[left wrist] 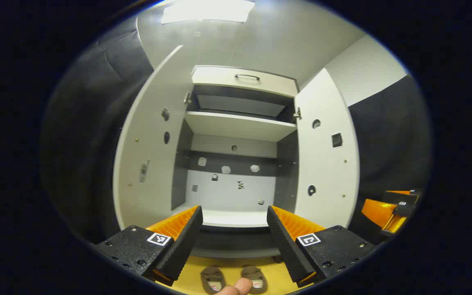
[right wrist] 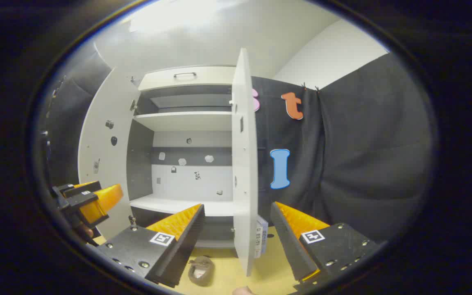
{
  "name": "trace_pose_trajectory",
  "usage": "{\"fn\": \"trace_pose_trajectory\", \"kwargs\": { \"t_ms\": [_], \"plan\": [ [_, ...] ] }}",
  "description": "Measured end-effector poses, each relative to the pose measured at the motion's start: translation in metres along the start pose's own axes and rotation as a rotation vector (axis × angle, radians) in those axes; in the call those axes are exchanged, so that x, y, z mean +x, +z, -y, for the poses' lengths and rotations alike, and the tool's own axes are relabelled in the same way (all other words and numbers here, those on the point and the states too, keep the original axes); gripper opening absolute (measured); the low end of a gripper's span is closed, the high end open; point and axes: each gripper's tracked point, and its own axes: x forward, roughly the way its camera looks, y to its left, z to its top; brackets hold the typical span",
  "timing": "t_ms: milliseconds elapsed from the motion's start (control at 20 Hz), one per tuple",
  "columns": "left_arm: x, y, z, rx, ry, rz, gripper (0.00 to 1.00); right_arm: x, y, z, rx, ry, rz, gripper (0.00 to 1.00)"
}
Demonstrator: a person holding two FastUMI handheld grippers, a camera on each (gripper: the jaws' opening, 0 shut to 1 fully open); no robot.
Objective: Grab one shoe with the right hand and put it into the shoe cabinet, grab the other shoe with the left hand and put it into the shoe cabinet; then close the right door with the right hand and the left door with the left hand.
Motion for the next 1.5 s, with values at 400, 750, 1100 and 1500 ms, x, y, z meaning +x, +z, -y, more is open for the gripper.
{"fn": "trace_pose_trajectory", "kwargs": {
  "t_ms": [400, 750, 1100, 1500],
  "plan": [
    [-0.003, 0.013, -0.065, 0.03, 0.055, 0.041, 0.96, 0.013, -0.003, -0.062, -0.039, 0.048, 0.018, 0.97],
    [-0.003, 0.01, -0.073, 0.014, 0.042, 0.037, 0.96, 0.018, -0.006, -0.081, -0.04, 0.072, 0.03, 0.97],
    [-0.004, 0.004, -0.069, 0.007, 0.02, 0.03, 0.93, 0.024, -0.028, -0.09, -0.012, 0.096, 0.009, 0.97],
    [0.006, -0.008, -0.057, -0.009, -0.006, 0.032, 0.96, 0.052, -0.134, -0.103, -0.025, 0.106, -0.111, 0.97]
  ]
}}
